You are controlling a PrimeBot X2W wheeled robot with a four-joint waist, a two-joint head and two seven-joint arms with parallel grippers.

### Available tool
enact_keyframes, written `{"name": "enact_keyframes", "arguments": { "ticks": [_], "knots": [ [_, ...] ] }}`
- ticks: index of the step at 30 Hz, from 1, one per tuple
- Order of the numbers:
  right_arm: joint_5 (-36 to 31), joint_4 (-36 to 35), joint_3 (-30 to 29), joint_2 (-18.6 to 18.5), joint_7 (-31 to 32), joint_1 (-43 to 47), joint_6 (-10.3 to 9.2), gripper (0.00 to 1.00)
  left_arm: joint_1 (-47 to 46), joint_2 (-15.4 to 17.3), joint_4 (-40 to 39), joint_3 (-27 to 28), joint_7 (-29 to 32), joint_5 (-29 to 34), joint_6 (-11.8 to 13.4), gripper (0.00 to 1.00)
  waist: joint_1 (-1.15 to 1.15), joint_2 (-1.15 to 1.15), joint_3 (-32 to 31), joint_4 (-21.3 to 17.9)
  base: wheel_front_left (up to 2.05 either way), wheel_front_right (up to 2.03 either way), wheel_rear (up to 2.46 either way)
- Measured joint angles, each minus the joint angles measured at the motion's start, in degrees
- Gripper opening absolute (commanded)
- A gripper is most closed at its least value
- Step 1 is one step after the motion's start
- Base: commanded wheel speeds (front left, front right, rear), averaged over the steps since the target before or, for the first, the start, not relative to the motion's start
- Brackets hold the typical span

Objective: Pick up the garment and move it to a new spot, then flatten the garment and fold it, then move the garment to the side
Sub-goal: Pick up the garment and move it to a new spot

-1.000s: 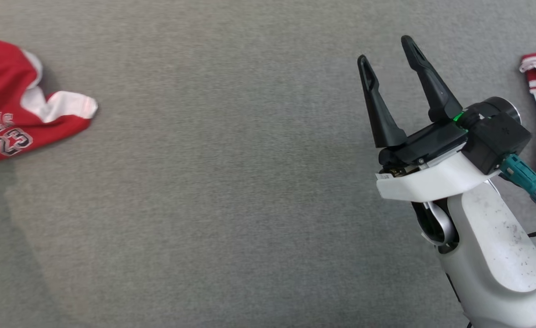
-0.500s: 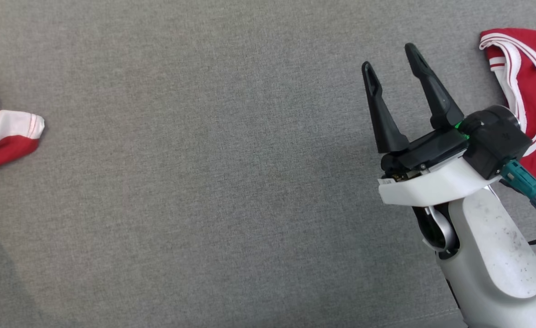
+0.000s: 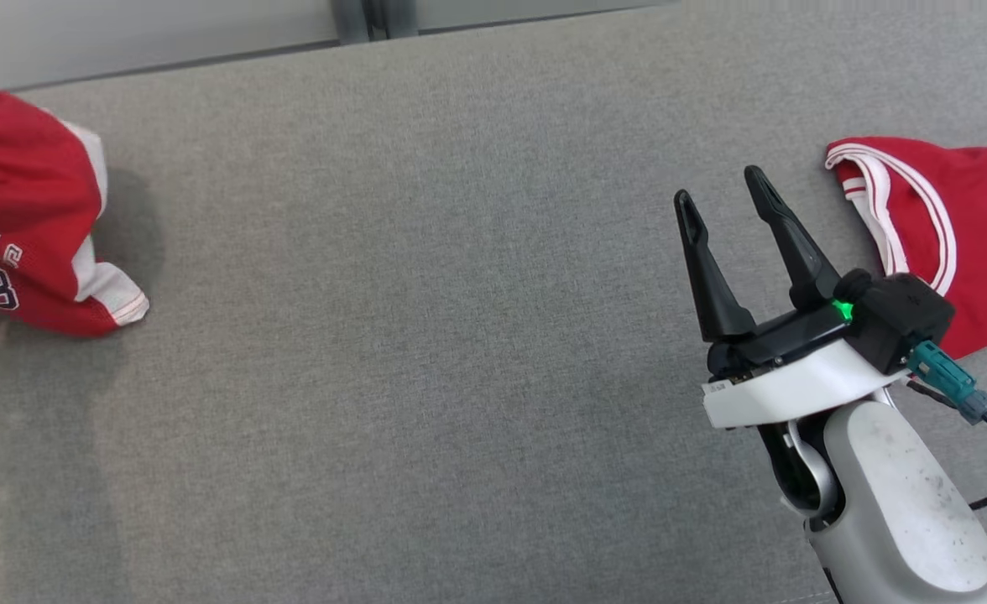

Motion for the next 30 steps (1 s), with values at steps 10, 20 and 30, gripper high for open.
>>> {"name": "enact_keyframes", "arguments": {
  "ticks": [10,20,30],
  "knots": [
    [0.9,0.4,-1.7,-0.5,0.0,4.7,0.00,1.00,0.3,0.0,-16.4,-8.3,0.1,-0.4,0.0,0.00,0.00,0.00,-8.7,-0.8,0.00,0.00,0.00],
    [1.3,-0.5,-2.6,-1.7,0.0,6.6,0.00,1.00,10.0,-3.8,-37.9,-14.0,3.6,0.3,4.9,0.00,0.00,0.00,-12.7,-5.3,0.00,0.00,0.00],
    [1.4,-0.9,-3.0,-1.8,0.0,7.6,0.00,1.00,16.1,-15.6,-29.6,-24.5,-1.5,5.6,6.1,0.00,-0.01,0.00,-12.0,-9.3,0.00,0.00,0.00]
  ]
}}
